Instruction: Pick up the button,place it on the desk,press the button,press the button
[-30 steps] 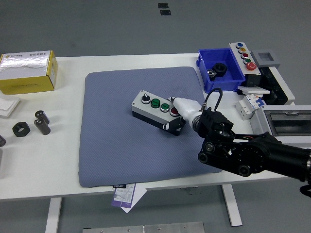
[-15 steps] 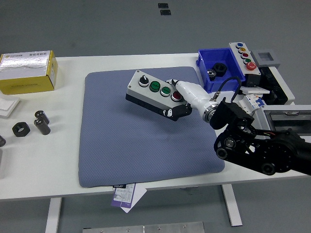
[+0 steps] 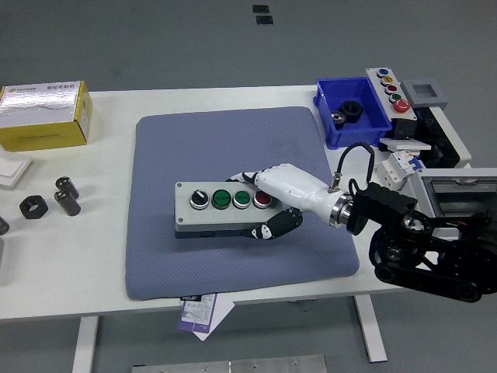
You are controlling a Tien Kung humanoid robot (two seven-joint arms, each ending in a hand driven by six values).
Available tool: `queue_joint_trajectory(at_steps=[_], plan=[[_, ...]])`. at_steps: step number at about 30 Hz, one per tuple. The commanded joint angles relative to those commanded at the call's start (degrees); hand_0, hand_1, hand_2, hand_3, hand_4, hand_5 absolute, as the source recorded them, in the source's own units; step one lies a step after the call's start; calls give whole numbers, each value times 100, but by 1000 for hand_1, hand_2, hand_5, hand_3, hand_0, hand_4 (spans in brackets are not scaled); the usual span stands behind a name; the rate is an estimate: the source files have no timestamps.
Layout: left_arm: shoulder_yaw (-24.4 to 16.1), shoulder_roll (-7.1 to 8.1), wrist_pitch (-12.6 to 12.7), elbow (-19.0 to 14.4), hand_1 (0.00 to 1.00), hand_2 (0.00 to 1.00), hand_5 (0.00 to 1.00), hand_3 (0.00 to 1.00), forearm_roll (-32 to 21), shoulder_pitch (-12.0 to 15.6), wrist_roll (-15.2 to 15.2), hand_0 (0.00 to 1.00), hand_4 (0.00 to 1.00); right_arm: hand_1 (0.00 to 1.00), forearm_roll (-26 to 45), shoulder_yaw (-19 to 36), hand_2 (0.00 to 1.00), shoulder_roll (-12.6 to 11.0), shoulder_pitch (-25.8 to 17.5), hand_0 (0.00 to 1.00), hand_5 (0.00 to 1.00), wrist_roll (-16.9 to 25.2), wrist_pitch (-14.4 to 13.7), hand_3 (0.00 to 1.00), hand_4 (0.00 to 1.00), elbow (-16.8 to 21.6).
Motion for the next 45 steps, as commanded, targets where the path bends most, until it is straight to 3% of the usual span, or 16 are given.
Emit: queue_joint_trajectory(at_steps=[1,6,7,12,13,18,19,35,45], plan=[[-6,-3,-1,-1,631,558,214,604,6,-3,0,688,676,659,46,11,627,16,-15,675,2,-23,85,627,167,-20],[-15,-29,-5,-4,631,558,214,604,23,-3,2,688,676,659,362,-28,627,44,-144,675,2,-145,281,627,167,-103],[-13,-32,-5,-4,631,558,216,603,19,0,3,689,677,701,455,-43,702,45,-179,725,2,-156,297,689,110,-122],[27,-33,-6,2,631,558,216,603,-25,14,5,689,677,701,675,-84,702,51,-263,725,2,-161,326,689,110,-179],[29,-33,-6,3,631,558,217,603,-26,14,5,688,676,751,694,-84,760,51,-268,798,2,-160,332,751,119,-184],[-2,-35,-6,-1,631,558,217,603,9,5,3,688,676,751,753,-69,760,51,-280,798,2,-156,367,751,119,-193],[-6,-35,-6,-2,631,558,218,603,14,3,3,689,677,809,763,-67,840,51,-281,865,2,-153,369,822,149,-194],[12,-22,-7,0,631,558,218,603,5,-3,5,688,677,820,864,-89,846,35,-309,874,2,-125,295,840,155,-202],[27,-16,-7,-3,631,557,218,603,-4,6,6,688,676,821,1480,-260,845,-84,-361,873,2,64,153,840,144,-151]])
